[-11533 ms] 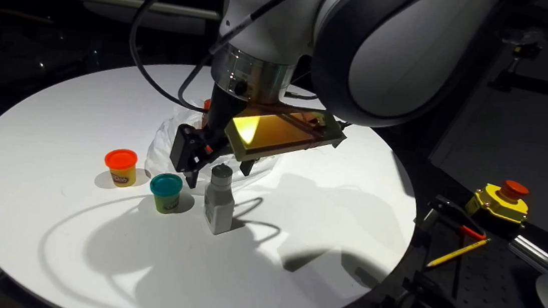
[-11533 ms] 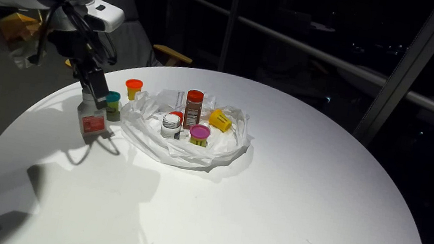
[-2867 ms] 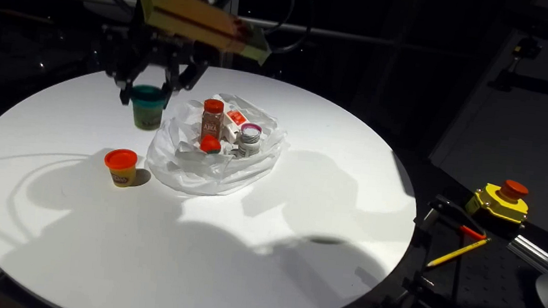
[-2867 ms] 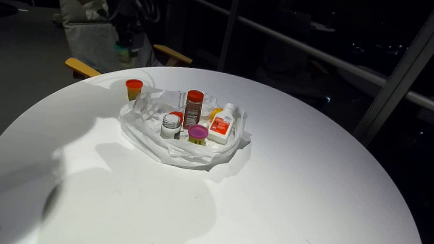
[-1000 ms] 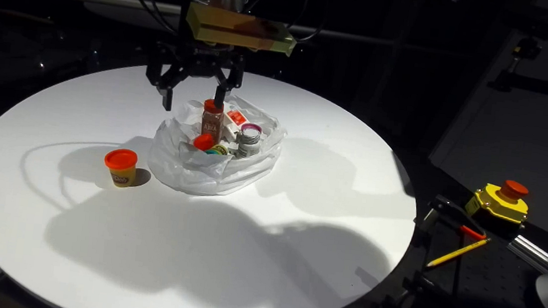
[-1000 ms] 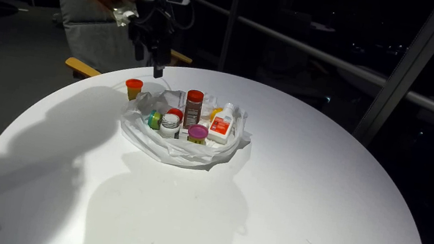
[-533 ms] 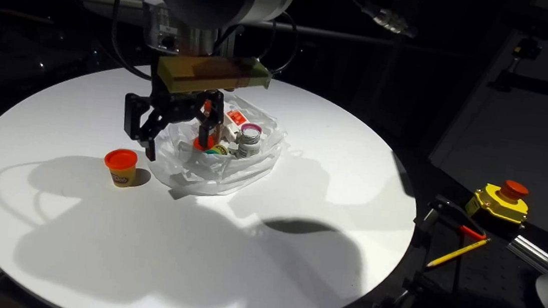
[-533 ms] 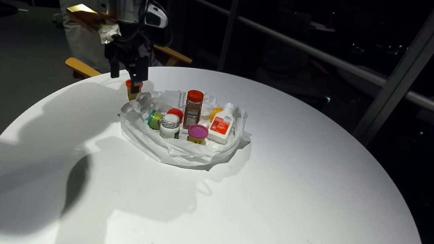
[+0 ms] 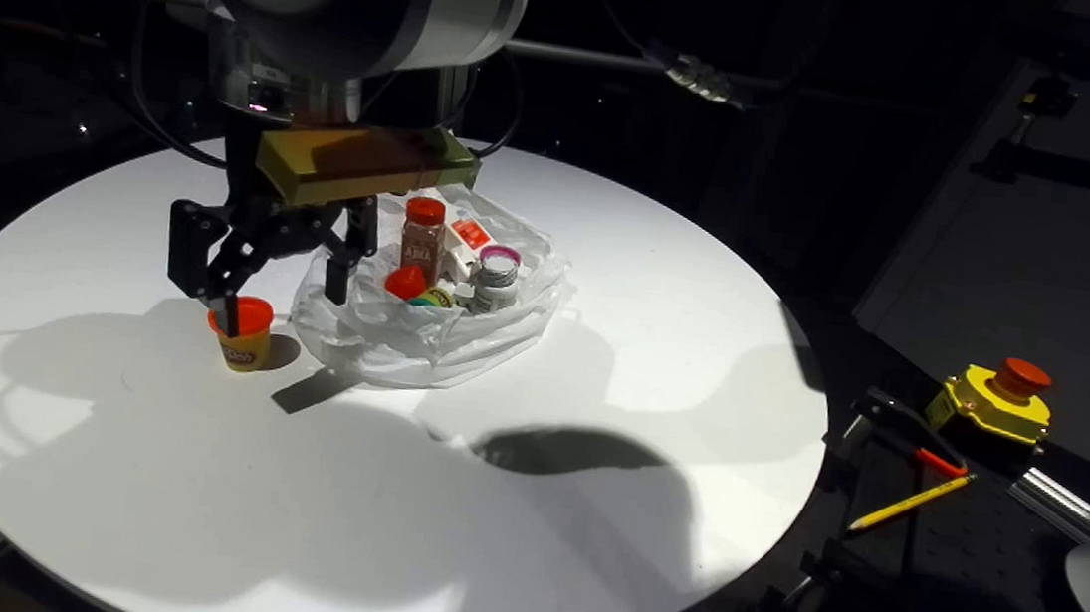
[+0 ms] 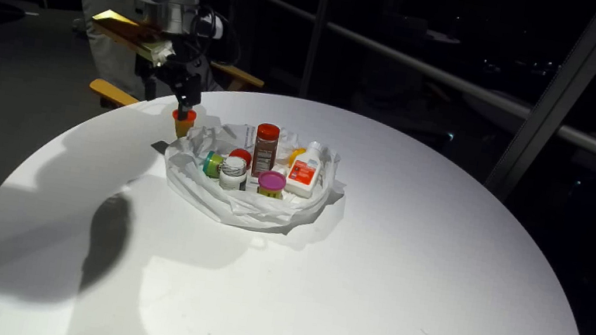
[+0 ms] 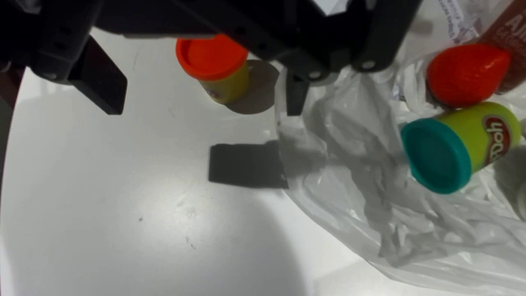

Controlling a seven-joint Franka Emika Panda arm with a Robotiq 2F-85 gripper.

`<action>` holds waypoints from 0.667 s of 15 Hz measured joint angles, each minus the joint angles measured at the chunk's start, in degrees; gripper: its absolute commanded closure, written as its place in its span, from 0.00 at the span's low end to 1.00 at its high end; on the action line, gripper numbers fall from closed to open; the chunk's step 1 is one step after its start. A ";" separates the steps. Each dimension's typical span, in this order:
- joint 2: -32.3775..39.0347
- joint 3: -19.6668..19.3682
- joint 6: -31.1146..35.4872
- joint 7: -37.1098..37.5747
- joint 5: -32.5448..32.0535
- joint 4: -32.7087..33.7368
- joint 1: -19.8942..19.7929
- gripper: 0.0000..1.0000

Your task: Put the bottles on the table in the plastic bag

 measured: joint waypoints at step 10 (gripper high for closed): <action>1.03 0.97 0.01 -4.11 0.12 1.07 -0.04 0.00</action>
